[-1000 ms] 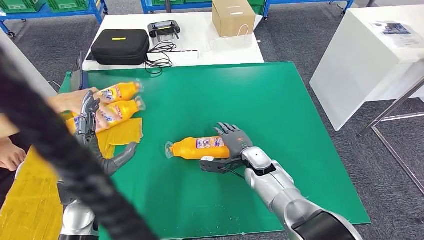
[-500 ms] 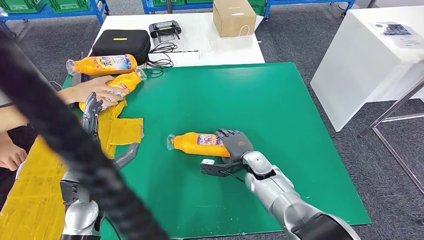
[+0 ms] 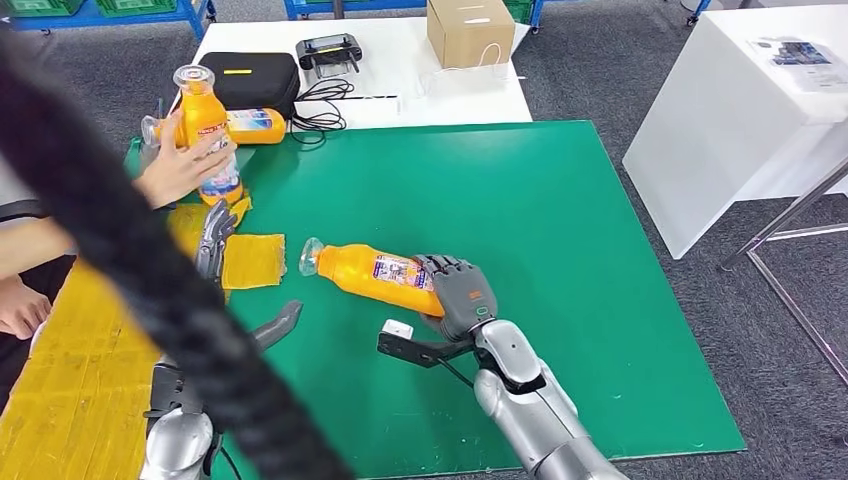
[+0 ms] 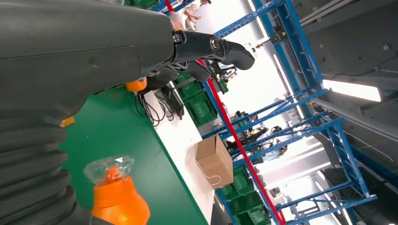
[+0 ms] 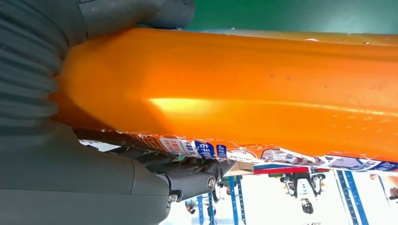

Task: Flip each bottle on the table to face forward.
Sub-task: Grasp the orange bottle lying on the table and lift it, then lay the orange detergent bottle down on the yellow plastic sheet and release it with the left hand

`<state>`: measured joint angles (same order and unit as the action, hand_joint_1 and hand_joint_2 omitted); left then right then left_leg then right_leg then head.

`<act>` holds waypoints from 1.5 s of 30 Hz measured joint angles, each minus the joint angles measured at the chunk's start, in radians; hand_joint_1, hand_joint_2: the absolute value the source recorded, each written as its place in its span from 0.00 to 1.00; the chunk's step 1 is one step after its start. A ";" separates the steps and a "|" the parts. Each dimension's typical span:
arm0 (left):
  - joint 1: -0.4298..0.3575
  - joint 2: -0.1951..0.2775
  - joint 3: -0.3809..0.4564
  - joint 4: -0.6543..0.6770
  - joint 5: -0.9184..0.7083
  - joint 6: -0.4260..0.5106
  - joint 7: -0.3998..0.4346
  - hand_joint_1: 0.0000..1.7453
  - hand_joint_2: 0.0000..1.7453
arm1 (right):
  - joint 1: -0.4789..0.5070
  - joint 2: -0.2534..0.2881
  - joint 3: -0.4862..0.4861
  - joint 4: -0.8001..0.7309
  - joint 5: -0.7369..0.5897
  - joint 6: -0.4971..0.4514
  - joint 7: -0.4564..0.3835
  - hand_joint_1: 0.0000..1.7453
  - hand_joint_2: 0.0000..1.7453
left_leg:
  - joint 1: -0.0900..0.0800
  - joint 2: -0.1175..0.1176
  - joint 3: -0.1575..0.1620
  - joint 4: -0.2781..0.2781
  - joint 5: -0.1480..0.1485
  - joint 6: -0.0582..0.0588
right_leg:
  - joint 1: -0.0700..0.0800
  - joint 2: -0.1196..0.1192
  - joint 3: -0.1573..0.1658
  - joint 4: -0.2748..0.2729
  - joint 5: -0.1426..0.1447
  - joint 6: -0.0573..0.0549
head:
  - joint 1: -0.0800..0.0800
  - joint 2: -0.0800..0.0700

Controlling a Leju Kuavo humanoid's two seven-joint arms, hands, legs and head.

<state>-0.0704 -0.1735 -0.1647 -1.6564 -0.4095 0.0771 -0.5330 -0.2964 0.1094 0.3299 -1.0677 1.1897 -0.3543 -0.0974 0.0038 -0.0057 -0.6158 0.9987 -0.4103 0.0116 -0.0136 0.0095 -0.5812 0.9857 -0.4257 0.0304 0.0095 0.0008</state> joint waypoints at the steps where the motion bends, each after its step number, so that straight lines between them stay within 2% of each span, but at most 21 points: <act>1: 0.001 0.000 -0.002 0.000 -0.002 0.000 0.001 0.00 1.00 | 0.004 0.001 -0.003 -0.008 -0.008 -0.003 -0.008 1.00 1.00 | 0.000 0.000 0.000 0.000 0.000 0.000 | 0.000 0.000 0.000 0.000 0.000 0.000 | 0.000 0.000; 5: 0.003 0.000 -0.008 0.002 0.003 -0.020 0.012 0.00 1.00 | 0.039 0.014 -0.025 -0.069 -0.091 -0.080 -0.077 1.00 1.00 | 0.000 0.000 0.000 0.000 0.000 0.000 | 0.000 0.000 -0.001 0.000 0.000 0.000 | 0.000 0.000; 9: -0.003 -0.002 -0.033 0.035 0.029 -0.076 0.030 0.00 1.00 | 0.104 0.058 -0.077 -0.217 -0.345 -0.228 -0.245 1.00 1.00 | 0.000 -0.001 -0.001 0.000 0.000 0.000 | 0.000 -0.001 -0.002 0.000 0.000 0.000 | 0.000 0.000; 13: -0.014 -0.006 -0.086 0.085 0.049 -0.097 0.041 0.00 1.00 | 0.148 0.106 -0.131 -0.307 -0.522 -0.223 -0.365 1.00 1.00 | 0.000 0.000 -0.001 0.000 -0.001 -0.001 | 0.000 0.000 -0.002 0.000 0.000 0.000 | 0.000 0.000; 17: -0.020 -0.006 -0.128 0.110 0.084 -0.110 0.061 0.00 1.00 | 0.168 0.150 -0.142 -0.313 -0.574 -0.180 -0.413 1.00 1.00 | 0.000 0.001 -0.001 0.000 -0.001 -0.001 | 0.000 0.000 -0.002 0.000 0.000 0.000 | 0.000 0.000; 24: -0.023 -0.003 -0.139 0.136 0.186 -0.167 0.080 0.00 1.00 | 0.171 0.204 -0.113 -0.273 -0.594 -0.126 -0.434 1.00 1.00 | 0.000 0.001 -0.001 0.000 -0.001 -0.001 | 0.000 0.000 -0.002 0.000 0.000 0.000 | 0.000 0.000; 33: -0.038 0.008 -0.142 0.150 0.244 -0.206 0.083 0.00 1.00 | 0.165 0.220 -0.036 -0.187 -0.568 -0.066 -0.430 0.97 1.00 | 0.000 0.000 -0.002 0.000 -0.001 -0.001 | 0.000 0.000 -0.002 0.000 0.000 0.000 | 0.000 0.000; 37: -0.048 0.011 -0.140 0.160 0.300 -0.232 0.085 0.00 1.00 | 0.143 0.218 0.015 -0.124 -0.459 -0.019 -0.407 1.00 1.00 | 0.000 0.000 -0.002 0.000 -0.001 -0.001 | 0.000 0.000 -0.003 0.000 0.000 0.000 | 0.000 0.000; 40: -0.059 0.016 -0.128 0.170 0.358 -0.248 0.084 0.00 1.00 | 0.111 0.217 0.077 -0.038 -0.376 -0.019 -0.388 1.00 1.00 | 0.001 0.001 -0.002 0.000 0.000 -0.001 | 0.001 0.000 -0.003 0.000 0.000 0.000 | 0.000 0.000; 45: -0.058 0.023 -0.101 0.174 0.430 -0.280 0.070 0.00 1.00 | 0.052 0.217 0.139 0.107 -0.340 -0.040 -0.372 1.00 1.00 | 0.001 0.001 -0.002 0.000 0.000 -0.001 | 0.001 0.000 -0.003 0.000 0.000 0.000 | 0.000 0.000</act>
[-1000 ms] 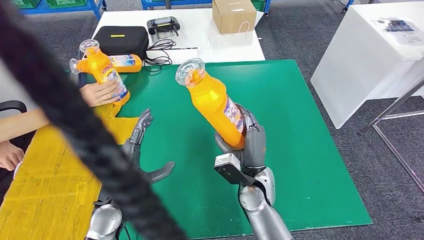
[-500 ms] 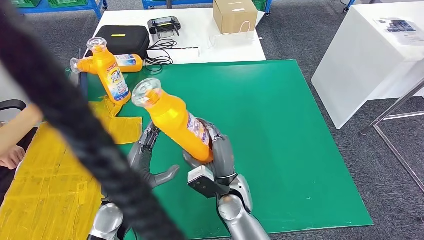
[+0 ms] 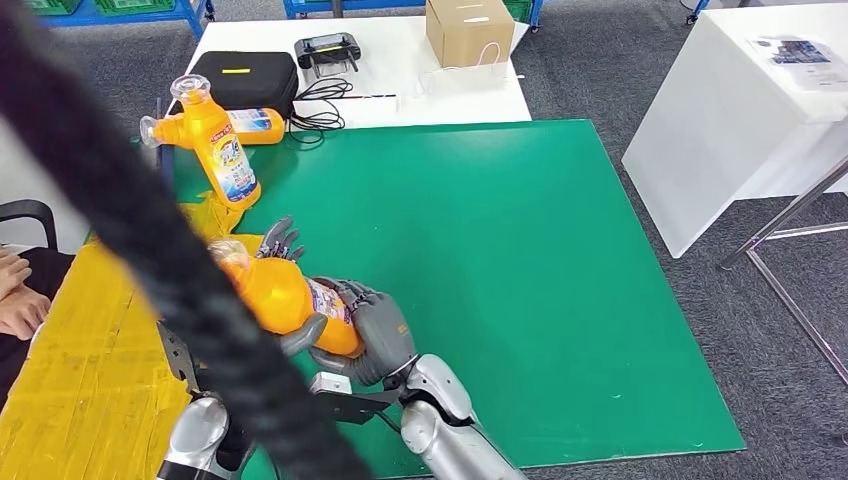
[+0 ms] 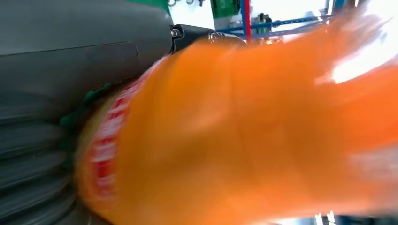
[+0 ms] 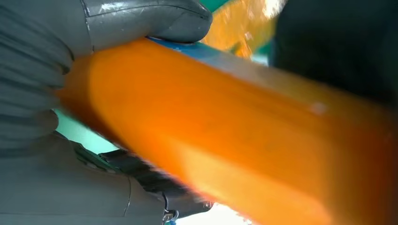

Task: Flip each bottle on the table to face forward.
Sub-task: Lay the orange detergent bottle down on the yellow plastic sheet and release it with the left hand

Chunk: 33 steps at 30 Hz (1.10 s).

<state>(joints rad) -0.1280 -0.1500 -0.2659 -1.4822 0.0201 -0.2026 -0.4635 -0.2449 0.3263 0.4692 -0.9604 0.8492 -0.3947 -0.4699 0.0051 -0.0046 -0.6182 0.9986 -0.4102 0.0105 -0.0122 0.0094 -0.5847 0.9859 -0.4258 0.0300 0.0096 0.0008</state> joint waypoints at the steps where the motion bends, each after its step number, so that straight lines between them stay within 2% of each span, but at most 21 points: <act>1: 0.001 0.001 0.003 0.000 0.006 -0.004 -0.003 0.00 1.00 | -0.006 0.000 0.006 0.022 -0.001 -0.004 0.002 1.00 1.00 | 0.000 0.000 0.000 0.000 0.000 0.000 | 0.000 0.000 0.000 0.000 0.000 0.000 | 0.000 0.000; 12: 0.007 0.002 0.024 0.000 0.013 -0.005 0.000 0.00 1.00 | -0.042 0.000 0.025 0.098 -0.007 -0.012 0.001 1.00 1.00 | 0.000 0.000 -0.001 0.000 0.000 0.000 | 0.000 0.000 -0.001 0.000 0.000 0.000 | 0.000 0.000; 13: 0.007 0.002 0.024 0.000 0.013 -0.005 0.000 0.08 1.00 | -0.043 0.000 0.026 0.100 -0.007 -0.012 0.001 1.00 1.00 | 0.000 0.000 -0.001 0.000 0.000 0.000 | 0.000 0.000 -0.001 0.000 0.000 0.000 | 0.000 0.000; 16: 0.008 0.002 0.024 0.002 0.013 -0.005 0.000 0.83 1.00 | -0.046 0.000 0.026 0.103 -0.008 -0.012 0.002 1.00 1.00 | 0.000 0.000 -0.001 0.000 0.000 0.000 | 0.000 0.000 -0.001 0.000 0.000 0.000 | 0.000 0.000; 17: 0.008 0.002 0.025 0.004 0.013 -0.004 0.000 1.00 1.00 | -0.047 0.000 0.026 0.104 -0.008 -0.012 0.002 1.00 1.00 | 0.000 0.000 -0.001 0.000 0.000 0.000 | 0.000 0.000 -0.001 0.000 0.000 0.000 | 0.000 0.000; 29: -0.003 0.000 0.026 0.029 -0.009 0.028 -0.005 1.00 1.00 | -0.043 -0.003 0.028 0.107 -0.038 -0.011 -0.001 1.00 1.00 | 0.000 0.001 -0.001 0.000 0.000 0.000 | 0.000 0.000 -0.002 0.000 0.000 0.000 | 0.000 0.000; 31: -0.008 -0.002 0.024 0.034 -0.021 0.038 -0.007 1.00 1.00 | -0.036 -0.004 0.027 0.101 -0.058 -0.009 -0.010 0.97 1.00 | 0.000 0.001 -0.001 0.000 0.000 0.000 | 0.000 0.000 -0.001 0.000 0.000 0.000 | 0.000 0.000; 32: -0.010 -0.004 0.024 0.037 -0.025 0.042 -0.008 1.00 1.00 | -0.031 -0.004 0.026 0.094 -0.069 -0.008 -0.015 0.92 1.00 | 0.000 0.001 -0.001 0.000 0.000 0.000 | 0.000 0.000 -0.001 0.000 0.000 0.000 | 0.000 0.000; 33: -0.013 -0.006 0.024 0.038 -0.030 0.046 -0.009 1.00 1.00 | -0.025 -0.005 0.025 0.086 -0.081 -0.007 -0.020 0.70 1.00 | 0.000 0.001 -0.001 0.000 0.000 0.000 | 0.000 0.000 -0.001 0.000 0.000 0.000 | 0.000 0.000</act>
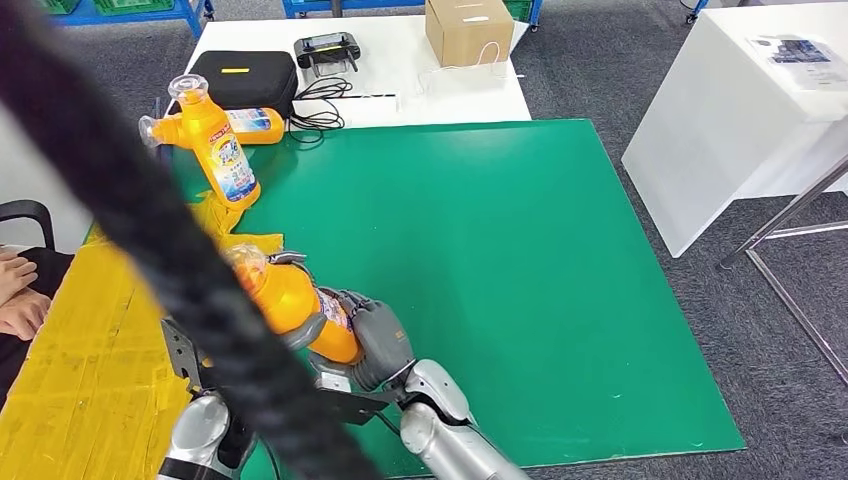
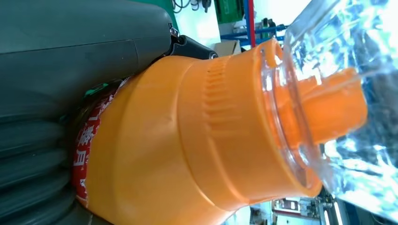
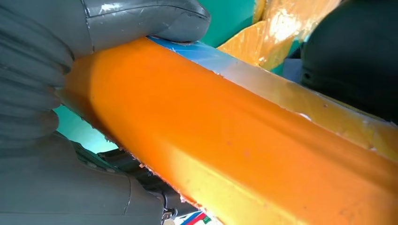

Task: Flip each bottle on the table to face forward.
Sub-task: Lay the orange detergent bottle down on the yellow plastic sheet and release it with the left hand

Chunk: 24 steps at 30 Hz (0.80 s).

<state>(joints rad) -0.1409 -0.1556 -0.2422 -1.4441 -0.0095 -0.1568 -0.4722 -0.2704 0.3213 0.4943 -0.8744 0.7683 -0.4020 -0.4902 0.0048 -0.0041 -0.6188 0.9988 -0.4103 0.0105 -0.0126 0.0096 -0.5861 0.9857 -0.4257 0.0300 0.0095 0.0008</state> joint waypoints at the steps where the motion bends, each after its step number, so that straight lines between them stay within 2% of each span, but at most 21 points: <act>1: -0.003 -0.002 -0.001 0.001 -0.004 0.003 0.000 1.00 1.00 | 0.006 -0.001 -0.002 -0.011 -0.013 0.002 -0.005 0.47 1.00 | 0.000 0.000 0.000 0.000 0.000 0.000 | 0.000 0.000 0.000 0.000 0.000 0.000 | 0.000 0.000; 3: -0.009 -0.006 -0.003 0.003 -0.011 0.006 0.001 1.00 1.00 | 0.021 -0.002 -0.007 -0.035 -0.041 0.013 -0.013 0.04 1.00 | 0.000 0.000 0.000 0.000 0.000 0.000 | 0.000 0.000 0.000 0.000 0.000 0.000 | 0.000 0.000; 4: -0.012 -0.008 -0.004 0.005 -0.014 0.007 0.003 1.00 1.00 | 0.030 -0.003 -0.010 -0.050 -0.058 0.023 -0.019 0.00 1.00 | 0.000 0.000 0.000 0.000 0.000 0.000 | 0.000 0.000 0.000 0.000 0.000 0.000 | 0.000 0.000; 6: -0.020 -0.010 -0.005 0.009 -0.027 0.016 0.009 1.00 1.00 | 0.052 -0.005 -0.018 -0.088 -0.111 0.054 -0.033 0.00 1.00 | 0.000 0.000 0.000 0.000 0.000 0.000 | 0.000 0.000 0.000 0.000 0.000 0.000 | 0.000 0.000; 9: -0.031 -0.008 -0.002 0.012 -0.096 0.082 0.008 1.00 1.00 | 0.095 -0.014 -0.044 -0.188 -0.205 0.121 -0.039 0.00 1.00 | 0.000 -0.001 -0.001 0.000 0.000 0.000 | 0.000 0.000 0.000 0.000 0.000 0.000 | 0.000 0.000; 12: -0.046 -0.006 0.006 0.012 -0.146 0.129 0.006 1.00 1.00 | 0.120 -0.025 -0.068 -0.278 -0.241 0.157 -0.033 0.00 1.00 | 0.000 -0.001 -0.001 0.000 0.000 0.000 | 0.000 0.000 0.000 0.000 0.000 0.000 | 0.000 0.000; 13: -0.051 -0.006 0.008 0.012 -0.185 0.163 0.005 1.00 1.00 | 0.127 -0.027 -0.076 -0.301 -0.251 0.164 -0.032 0.00 1.00 | 0.000 -0.001 -0.001 0.000 0.000 0.000 | 0.000 0.000 0.000 0.000 0.000 0.000 | 0.000 0.000; 15: -0.061 -0.005 0.015 0.012 -0.349 0.308 0.008 1.00 1.00 | 0.142 -0.029 -0.095 -0.346 -0.296 0.187 -0.030 0.00 1.00 | 0.000 -0.001 -0.001 0.000 0.000 0.000 | 0.000 0.000 0.000 0.000 0.000 0.000 | 0.000 0.000; 17: -0.084 0.006 0.031 0.021 -0.612 0.503 0.042 1.00 1.00 | 0.153 -0.033 -0.122 -0.397 -0.376 0.232 -0.022 0.00 0.50 | 0.000 -0.001 -0.001 0.000 0.000 0.000 | 0.000 0.000 0.000 0.000 0.000 0.000 | 0.000 0.000; 19: -0.131 0.039 0.059 0.073 -0.870 0.628 0.113 1.00 1.00 | 0.157 -0.041 -0.157 -0.446 -0.461 0.286 -0.009 0.00 0.00 | 0.000 -0.001 0.000 0.000 0.001 0.000 | 0.000 -0.001 0.001 0.000 0.000 0.000 | 0.000 0.000; 21: -0.186 0.086 0.092 0.170 -1.028 0.673 0.167 1.00 1.00 | 0.158 -0.048 -0.192 -0.485 -0.526 0.332 0.003 0.00 0.50 | 0.000 0.000 0.000 0.000 0.001 0.000 | 0.000 0.000 0.002 0.000 0.001 0.000 | 0.000 0.000; 23: -0.233 0.132 0.123 0.285 -1.121 0.712 0.203 1.00 1.00 | 0.158 -0.056 -0.221 -0.510 -0.582 0.379 0.018 0.00 1.00 | 0.000 0.001 0.001 0.000 0.001 -0.001 | 0.000 0.001 0.001 0.001 0.001 0.000 | 0.000 0.000; 24: -0.256 0.158 0.134 0.347 -1.183 0.740 0.233 1.00 1.00 | 0.157 -0.061 -0.234 -0.517 -0.615 0.405 0.029 0.00 1.00 | 0.001 0.002 0.001 0.000 0.002 -0.001 | 0.001 0.002 0.001 0.001 0.001 -0.001 | 0.000 0.000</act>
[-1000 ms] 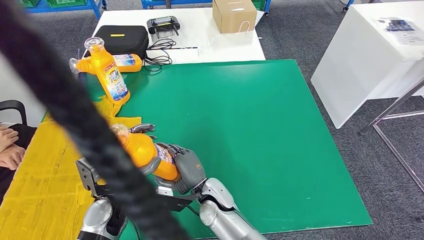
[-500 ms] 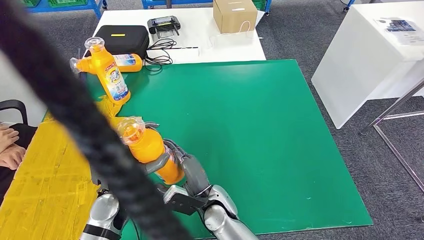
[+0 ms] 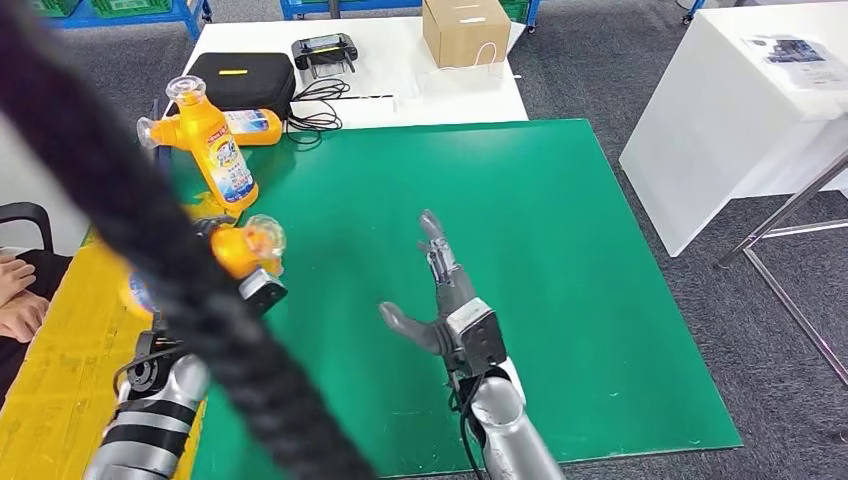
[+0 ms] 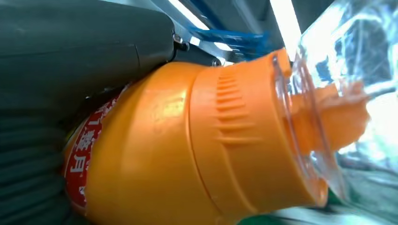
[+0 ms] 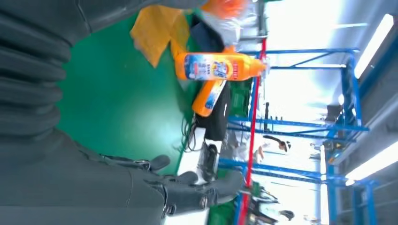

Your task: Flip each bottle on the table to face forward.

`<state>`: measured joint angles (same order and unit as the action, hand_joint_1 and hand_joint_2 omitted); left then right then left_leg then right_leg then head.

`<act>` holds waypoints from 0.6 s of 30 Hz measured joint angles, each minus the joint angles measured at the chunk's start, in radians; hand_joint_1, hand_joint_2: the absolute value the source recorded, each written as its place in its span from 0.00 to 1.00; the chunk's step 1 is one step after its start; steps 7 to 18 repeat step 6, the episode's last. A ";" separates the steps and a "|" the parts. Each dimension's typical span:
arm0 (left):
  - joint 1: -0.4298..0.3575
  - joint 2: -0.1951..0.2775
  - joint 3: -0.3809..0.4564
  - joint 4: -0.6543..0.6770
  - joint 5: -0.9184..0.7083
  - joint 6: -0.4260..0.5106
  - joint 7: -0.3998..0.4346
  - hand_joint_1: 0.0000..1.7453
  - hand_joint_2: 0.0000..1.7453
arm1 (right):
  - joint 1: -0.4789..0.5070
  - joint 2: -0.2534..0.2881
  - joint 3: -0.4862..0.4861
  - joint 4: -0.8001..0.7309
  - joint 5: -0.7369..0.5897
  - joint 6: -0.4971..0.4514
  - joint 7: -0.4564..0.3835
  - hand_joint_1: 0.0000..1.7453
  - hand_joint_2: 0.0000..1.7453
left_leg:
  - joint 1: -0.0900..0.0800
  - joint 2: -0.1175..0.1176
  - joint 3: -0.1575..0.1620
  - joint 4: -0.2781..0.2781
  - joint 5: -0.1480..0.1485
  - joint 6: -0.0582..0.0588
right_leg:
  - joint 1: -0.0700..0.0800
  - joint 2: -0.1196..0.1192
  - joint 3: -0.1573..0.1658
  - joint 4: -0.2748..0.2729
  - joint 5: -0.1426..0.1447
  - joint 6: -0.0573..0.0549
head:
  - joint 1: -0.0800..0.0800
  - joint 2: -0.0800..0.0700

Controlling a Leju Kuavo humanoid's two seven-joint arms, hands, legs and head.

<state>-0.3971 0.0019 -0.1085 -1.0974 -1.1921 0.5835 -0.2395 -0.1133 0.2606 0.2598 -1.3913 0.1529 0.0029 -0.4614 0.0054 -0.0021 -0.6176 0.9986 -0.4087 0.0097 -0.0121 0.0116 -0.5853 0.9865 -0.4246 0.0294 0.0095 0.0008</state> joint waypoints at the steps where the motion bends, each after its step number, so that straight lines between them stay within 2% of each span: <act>1: -0.024 0.025 0.006 0.068 -0.085 0.031 0.041 1.00 1.00 | -0.002 -0.006 -0.012 -0.004 -0.032 0.023 0.011 0.00 1.00 | 0.000 0.000 0.000 0.000 0.000 0.000 | 0.000 0.000 0.000 0.000 0.000 0.000 | 0.000 0.000; 4: -0.069 0.092 -0.010 0.242 -0.319 0.097 0.188 1.00 1.00 | -0.011 -0.024 -0.038 -0.006 -0.084 0.048 0.027 0.00 1.00 | 0.000 0.000 0.000 0.000 0.001 0.000 | 0.000 0.000 -0.001 0.001 0.000 0.000 | 0.000 0.000; 6: -0.077 0.117 -0.049 0.303 -0.362 0.105 0.269 1.00 1.00 | -0.016 -0.033 -0.049 -0.006 -0.089 0.042 0.027 0.00 1.00 | 0.000 -0.001 0.000 0.000 0.001 0.000 | 0.000 0.000 -0.001 0.000 0.000 0.000 | 0.000 0.000; 18: -0.077 0.117 -0.049 0.303 -0.362 0.105 0.269 1.00 1.00 | -0.016 -0.033 -0.049 -0.006 -0.089 0.042 0.027 0.00 1.00 | 0.000 -0.001 0.000 0.000 0.001 0.000 | 0.000 0.000 -0.001 0.000 0.000 0.000 | 0.000 0.000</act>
